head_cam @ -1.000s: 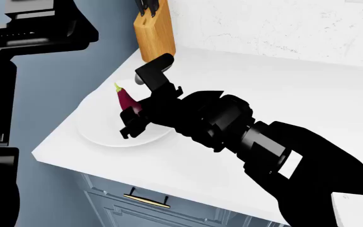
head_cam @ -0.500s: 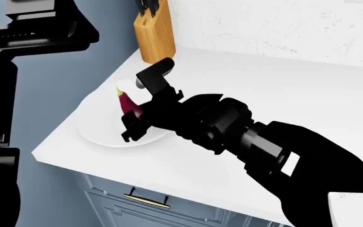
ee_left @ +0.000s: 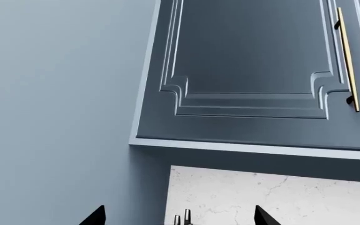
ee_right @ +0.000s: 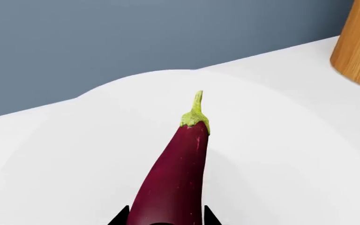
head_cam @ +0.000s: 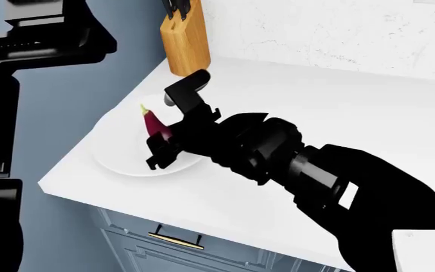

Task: Pick the eggplant from the top rack in the oven and place it on the plate on the counter.

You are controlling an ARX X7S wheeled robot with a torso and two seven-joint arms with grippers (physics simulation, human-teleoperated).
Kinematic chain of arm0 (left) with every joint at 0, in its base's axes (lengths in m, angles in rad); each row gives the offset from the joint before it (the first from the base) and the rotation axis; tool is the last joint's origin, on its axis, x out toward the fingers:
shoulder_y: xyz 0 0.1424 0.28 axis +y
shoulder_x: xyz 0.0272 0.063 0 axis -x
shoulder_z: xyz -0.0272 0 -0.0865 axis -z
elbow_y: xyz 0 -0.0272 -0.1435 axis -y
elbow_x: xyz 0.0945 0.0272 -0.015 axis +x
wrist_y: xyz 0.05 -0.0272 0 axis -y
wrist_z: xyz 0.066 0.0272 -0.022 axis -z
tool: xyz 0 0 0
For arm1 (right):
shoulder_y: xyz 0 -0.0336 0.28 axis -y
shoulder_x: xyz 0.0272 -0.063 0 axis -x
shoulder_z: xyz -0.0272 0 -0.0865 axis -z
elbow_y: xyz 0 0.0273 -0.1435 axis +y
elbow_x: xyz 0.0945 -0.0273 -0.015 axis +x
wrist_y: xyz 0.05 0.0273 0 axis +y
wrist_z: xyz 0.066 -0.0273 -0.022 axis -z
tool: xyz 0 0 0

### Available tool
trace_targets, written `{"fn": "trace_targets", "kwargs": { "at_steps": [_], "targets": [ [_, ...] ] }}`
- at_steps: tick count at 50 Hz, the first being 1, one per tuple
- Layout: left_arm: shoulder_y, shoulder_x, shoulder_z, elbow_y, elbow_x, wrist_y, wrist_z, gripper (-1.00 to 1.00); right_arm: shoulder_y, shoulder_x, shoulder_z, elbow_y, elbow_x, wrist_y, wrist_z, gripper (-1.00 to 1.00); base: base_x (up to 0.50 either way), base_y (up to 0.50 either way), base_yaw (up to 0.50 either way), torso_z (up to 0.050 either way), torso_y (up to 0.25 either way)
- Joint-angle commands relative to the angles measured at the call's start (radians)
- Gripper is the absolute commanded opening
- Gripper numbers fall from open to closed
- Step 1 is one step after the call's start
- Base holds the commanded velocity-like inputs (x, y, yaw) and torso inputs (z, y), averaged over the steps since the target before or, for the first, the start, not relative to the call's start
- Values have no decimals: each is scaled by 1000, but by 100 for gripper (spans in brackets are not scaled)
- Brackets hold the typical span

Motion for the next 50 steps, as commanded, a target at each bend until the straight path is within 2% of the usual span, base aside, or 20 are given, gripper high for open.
{"fn": "trace_targets", "kwargs": {
  "at_steps": [1,20,21,38,42,50],
  "targets": [
    [2,-5,1,0,1,5,0,100,9,0,0,9,-8,-8,-7,-100,0,0,0,0,0],
    [10,-14,1,-1,7,16,5,100,10,0,1,7,3,-3,-8,-100,0,0,0,0,1],
    [10,-14,1,-1,8,16,6,100,12,0,-4,3,0,4,-1,100,0,0,0,0,0],
    [15,-20,3,3,6,24,0,100,10,0,-1,4,-2,-4,-5,100,0,0,0,0,0],
    [-41,-19,15,1,-47,6,-41,100,109,55,55,-121,24,-12,50,100,0,0,0,0,0],
    [-65,-21,18,3,-76,4,-61,100,210,146,129,-304,58,-23,140,100,0,0,0,0,0]
  ]
}}
